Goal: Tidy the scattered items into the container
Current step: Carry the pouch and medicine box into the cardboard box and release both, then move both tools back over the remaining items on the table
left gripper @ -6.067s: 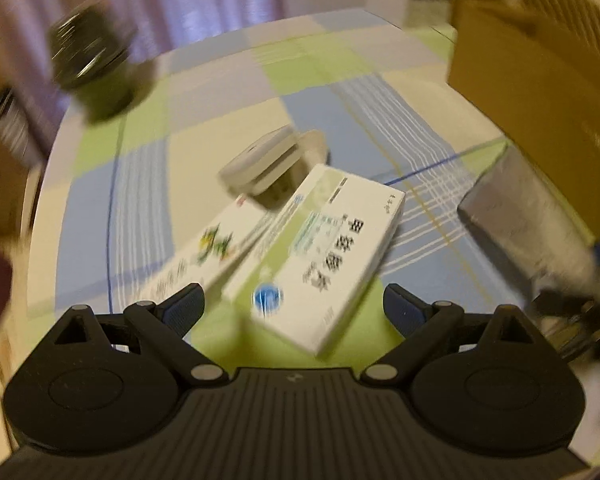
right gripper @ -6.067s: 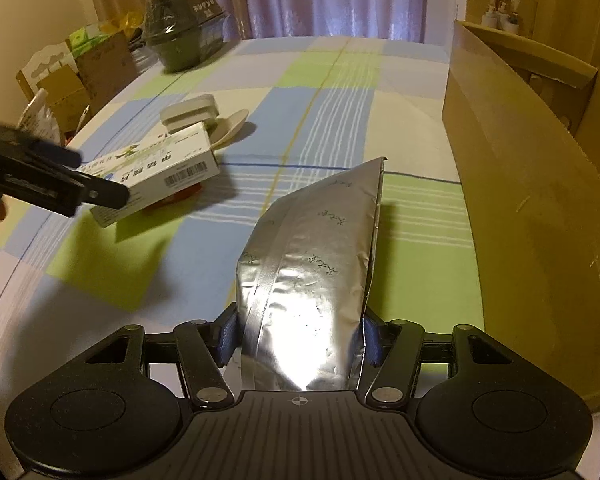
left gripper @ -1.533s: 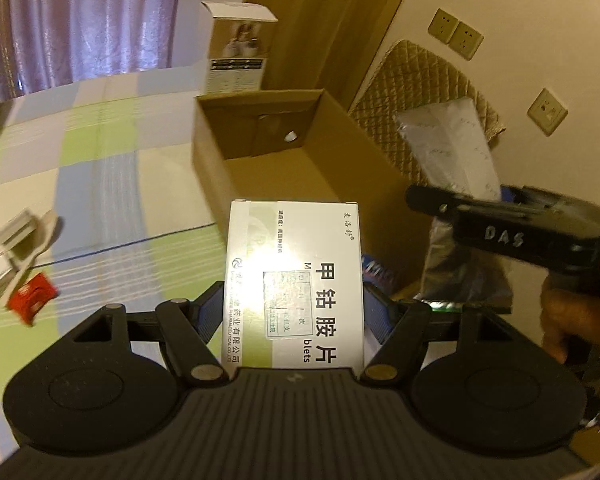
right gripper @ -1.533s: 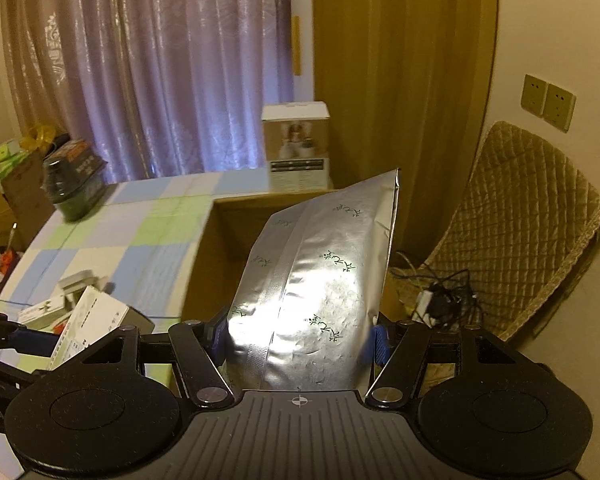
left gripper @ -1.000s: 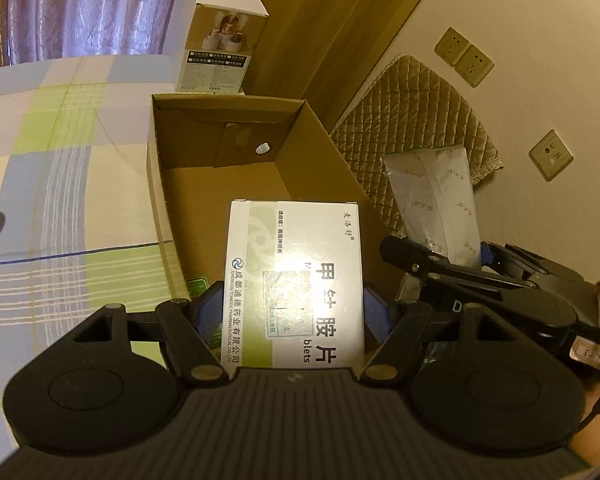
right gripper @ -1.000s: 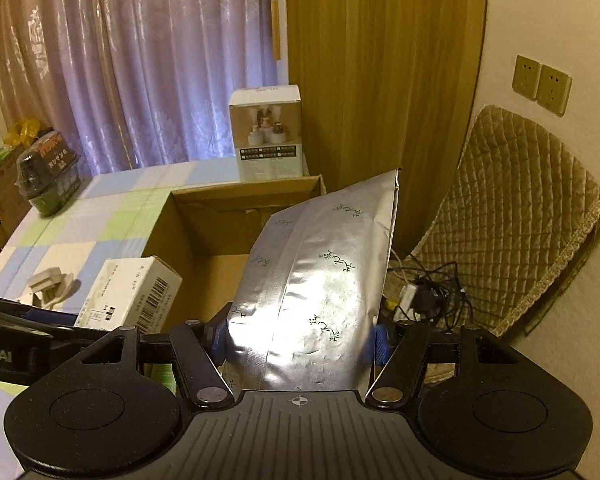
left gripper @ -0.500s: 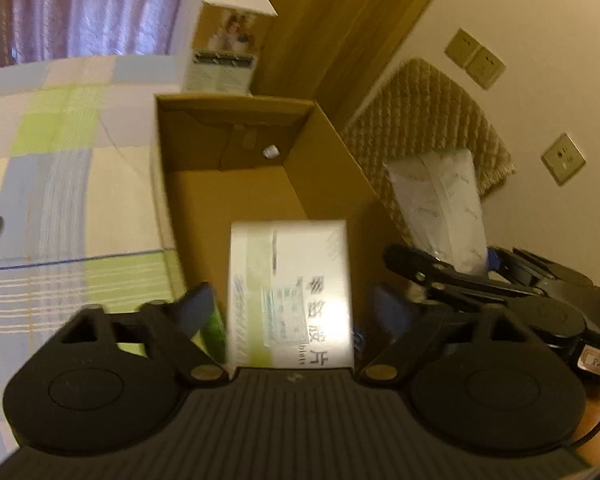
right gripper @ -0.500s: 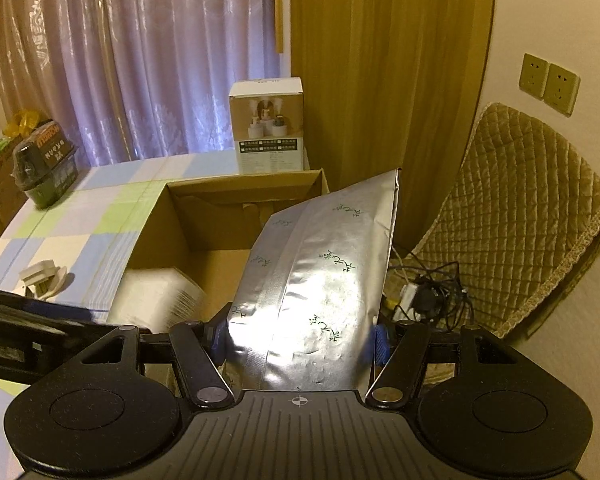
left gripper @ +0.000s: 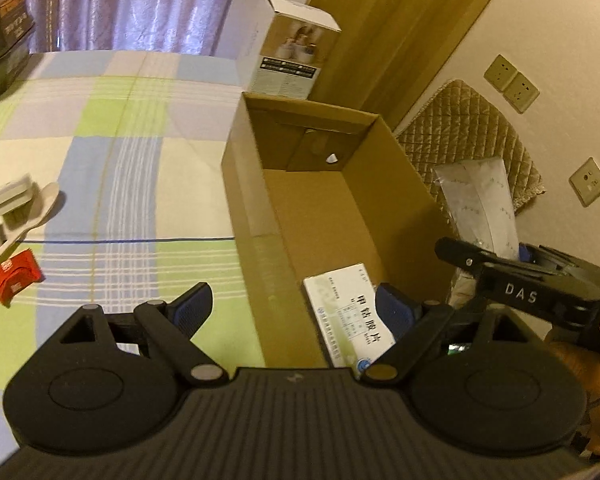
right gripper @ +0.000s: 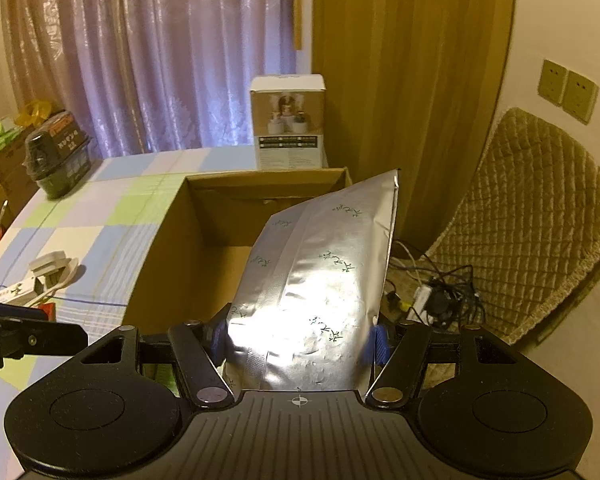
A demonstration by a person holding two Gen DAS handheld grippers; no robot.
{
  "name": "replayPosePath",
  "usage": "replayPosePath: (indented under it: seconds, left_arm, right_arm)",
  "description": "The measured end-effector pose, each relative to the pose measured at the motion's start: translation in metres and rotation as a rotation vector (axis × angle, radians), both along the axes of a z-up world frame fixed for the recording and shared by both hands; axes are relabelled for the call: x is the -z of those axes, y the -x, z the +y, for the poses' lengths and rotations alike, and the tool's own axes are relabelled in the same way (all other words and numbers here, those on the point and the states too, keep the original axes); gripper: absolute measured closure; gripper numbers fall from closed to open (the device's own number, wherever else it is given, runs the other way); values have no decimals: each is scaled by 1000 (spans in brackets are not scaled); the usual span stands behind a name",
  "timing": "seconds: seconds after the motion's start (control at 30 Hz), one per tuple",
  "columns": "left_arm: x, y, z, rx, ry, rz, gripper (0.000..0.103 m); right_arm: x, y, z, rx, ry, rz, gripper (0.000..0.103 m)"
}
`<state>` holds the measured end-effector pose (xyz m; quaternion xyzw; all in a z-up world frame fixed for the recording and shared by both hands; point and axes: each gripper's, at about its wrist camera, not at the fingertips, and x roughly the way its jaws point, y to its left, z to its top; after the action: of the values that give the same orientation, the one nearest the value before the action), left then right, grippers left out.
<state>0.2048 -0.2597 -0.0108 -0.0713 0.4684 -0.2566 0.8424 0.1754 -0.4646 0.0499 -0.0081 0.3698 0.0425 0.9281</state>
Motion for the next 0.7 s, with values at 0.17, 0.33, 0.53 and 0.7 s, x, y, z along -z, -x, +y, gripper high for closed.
replayPosePath:
  seconds: [0.17,0.33,0.53,0.7]
  left_arm:
    - [0,2,9,-10,4,0,17]
    - [2,3,21,-32,9,2,17]
    - [5,13,42,-61,7,12,17]
    - [4,27,62,-78,-14,4,17]
  right_arm:
    - [-5,1,6,-8,16,-61,1]
    - [-11,8,2,32,7,-72,1]
    - [-14,33,7,38,-9,-73,1]
    - [-18,52,24,26,-27,-82,1]
